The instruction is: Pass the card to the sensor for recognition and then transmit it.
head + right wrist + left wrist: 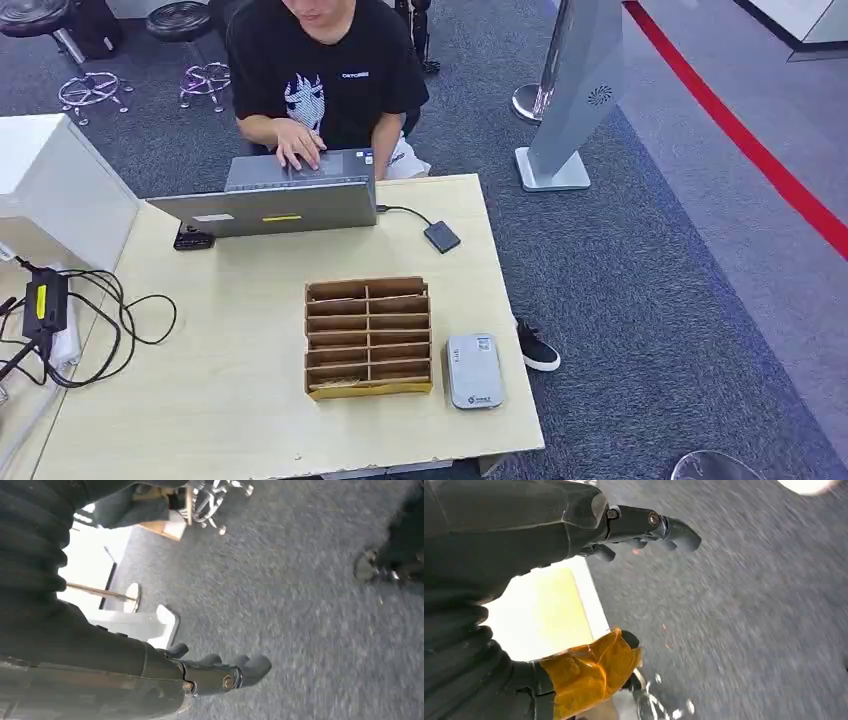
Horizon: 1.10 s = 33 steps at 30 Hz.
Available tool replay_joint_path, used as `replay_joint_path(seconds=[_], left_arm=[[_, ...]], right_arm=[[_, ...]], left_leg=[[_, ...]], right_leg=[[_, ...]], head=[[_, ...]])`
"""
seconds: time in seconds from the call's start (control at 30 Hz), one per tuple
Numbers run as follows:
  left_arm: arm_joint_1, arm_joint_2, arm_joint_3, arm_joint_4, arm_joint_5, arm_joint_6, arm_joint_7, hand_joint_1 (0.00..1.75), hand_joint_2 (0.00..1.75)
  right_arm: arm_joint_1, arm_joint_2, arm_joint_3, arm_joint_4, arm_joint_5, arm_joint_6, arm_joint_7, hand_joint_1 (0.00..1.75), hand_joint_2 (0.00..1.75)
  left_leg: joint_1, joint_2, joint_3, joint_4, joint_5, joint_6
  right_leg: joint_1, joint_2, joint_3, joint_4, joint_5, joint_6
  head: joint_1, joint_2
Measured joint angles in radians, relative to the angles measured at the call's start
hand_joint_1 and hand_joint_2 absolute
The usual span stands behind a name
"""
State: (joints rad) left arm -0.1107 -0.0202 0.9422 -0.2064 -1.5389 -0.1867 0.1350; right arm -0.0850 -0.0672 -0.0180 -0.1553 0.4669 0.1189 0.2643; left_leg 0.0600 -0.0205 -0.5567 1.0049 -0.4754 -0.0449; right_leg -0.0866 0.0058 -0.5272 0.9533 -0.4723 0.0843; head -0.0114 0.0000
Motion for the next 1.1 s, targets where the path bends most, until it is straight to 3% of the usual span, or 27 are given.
replay_joint_path(seconds=[0.07,0.13,0.17,0.27,0.3,0.4,0.43,0.53,0.67,0.8,0.87,0.9,0.93,1.0,1.1], left_arm=[[0.002,-0.008,0.0,0.0,0.0,-0.045,0.001,0.0,1.75],[0.011,-0.019,0.0,0.0,0.001,-0.029,0.002,0.0,1.75],[0.015,-0.025,0.0,0.0,0.002,-0.007,0.002,0.0,1.75],[0.019,-0.027,0.0,0.0,0.003,0.105,0.011,0.0,1.75],[0.017,-0.023,0.0,0.0,0.003,0.141,0.012,0.0,1.75],[-0.001,-0.006,0.0,0.0,0.002,0.135,0.012,0.0,1.75],[-0.006,-0.004,0.0,0.0,0.0,0.113,0.011,0.0,1.75],[-0.01,-0.002,0.0,0.0,0.0,0.01,-0.003,0.0,1.75],[0.007,-0.016,-0.001,0.0,0.0,-0.03,-0.011,0.0,1.75],[0.018,-0.027,-0.001,0.0,0.0,0.053,-0.005,0.0,1.75],[0.014,-0.024,-0.002,0.0,0.001,0.148,0.01,0.0,1.75],[0.008,-0.019,-0.002,0.0,0.003,0.161,0.011,0.0,1.75],[0.001,-0.014,-0.002,0.0,0.003,0.155,0.01,0.0,1.75],[-0.008,-0.005,-0.002,0.0,0.003,0.132,0.001,0.0,1.75],[-0.008,-0.002,-0.003,0.0,0.001,0.04,-0.036,0.0,1.75]], right_arm=[[-0.001,0.007,0.005,0.0,0.014,-0.123,0.02,0.0,1.75],[-0.007,0.005,0.004,0.0,0.002,-0.24,0.022,0.0,1.75],[-0.012,0.001,0.0,0.0,-0.014,-0.261,0.014,0.0,1.75],[-0.018,-0.011,-0.024,-0.001,-0.049,-0.184,-0.025,0.0,1.75],[-0.017,-0.012,-0.026,0.0,-0.037,-0.127,-0.036,0.0,1.75],[-0.011,-0.008,-0.014,0.0,0.014,0.019,-0.047,0.0,1.75],[-0.008,-0.003,-0.008,0.0,0.023,0.026,-0.046,0.0,1.75],[-0.006,0.011,0.005,0.0,0.043,-0.066,-0.012,0.0,1.75],[-0.018,0.008,0.005,-0.001,0.024,-0.223,0.005,0.0,1.75],[-0.025,-0.008,-0.01,-0.001,-0.005,-0.177,-0.025,0.0,1.75],[-0.021,-0.008,-0.011,-0.001,0.004,-0.086,-0.05,0.0,1.75],[-0.019,-0.008,-0.01,-0.001,0.012,-0.044,-0.059,0.0,1.75],[-0.016,-0.007,-0.01,-0.001,0.021,-0.011,-0.064,0.0,1.75],[-0.01,0.003,-0.008,-0.001,0.027,-0.017,-0.067,0.0,1.75],[-0.01,0.011,-0.008,-0.001,0.029,-0.135,-0.059,0.0,1.75]], left_leg=[[0.0,0.0,0.0,0.0,0.0,0.0],[0.0,0.0,-0.001,0.001,0.0,0.0],[0.0,0.0,-0.001,0.001,0.0,0.0],[0.0,0.0,0.0,0.001,0.0,0.0],[0.0,0.0,0.0,0.001,0.0,0.0],[0.0,0.0,0.0,0.0,0.0,0.0],[0.0,0.0,0.0,0.0,0.0,0.0],[0.0,0.0,0.0,0.0,0.0,0.0],[0.0,0.0,0.0,0.001,0.0,0.0],[0.0,0.0,0.0,0.001,0.0,0.0],[0.0,0.0,0.0,0.001,0.0,0.0],[0.0,0.0,0.0,0.001,0.0,0.0],[0.0,0.0,0.0,0.001,0.0,0.0],[0.0,0.0,0.0,0.0,0.0,0.0],[0.0,0.0,0.0,0.0,0.0,0.0]], right_leg=[[0.0,0.0,0.0,0.0,0.0,0.0],[0.0,0.0,0.0,-0.001,0.0,0.0],[0.0,0.0,0.0,-0.002,0.0,0.0],[0.0,-0.001,0.0,-0.002,0.0,0.0],[0.0,-0.001,0.0,-0.001,0.0,0.0],[0.0,-0.001,-0.001,0.001,0.0,0.0],[0.0,-0.001,-0.001,0.001,0.0,0.0],[0.0,0.0,0.0,0.002,0.0,0.0],[0.0,0.0,0.0,0.0,0.0,0.0],[0.0,-0.001,0.0,0.0,0.0,0.0],[0.0,0.0,-0.001,0.0,0.0,0.0],[0.0,0.0,-0.001,0.001,0.0,0.0],[0.0,0.0,-0.001,0.002,0.0,-0.001],[0.0,0.0,-0.001,0.003,-0.001,-0.001],[0.0,0.0,-0.001,0.002,-0.001,-0.001]], head=[[0.0,0.0],[0.002,0.0],[0.001,0.0],[0.002,0.0],[0.001,0.0],[0.001,0.0],[0.001,0.0],[0.0,0.0],[0.001,0.0],[0.002,0.0],[0.001,0.0],[0.001,0.0],[0.001,0.0],[0.001,0.0],[0.001,0.0]])
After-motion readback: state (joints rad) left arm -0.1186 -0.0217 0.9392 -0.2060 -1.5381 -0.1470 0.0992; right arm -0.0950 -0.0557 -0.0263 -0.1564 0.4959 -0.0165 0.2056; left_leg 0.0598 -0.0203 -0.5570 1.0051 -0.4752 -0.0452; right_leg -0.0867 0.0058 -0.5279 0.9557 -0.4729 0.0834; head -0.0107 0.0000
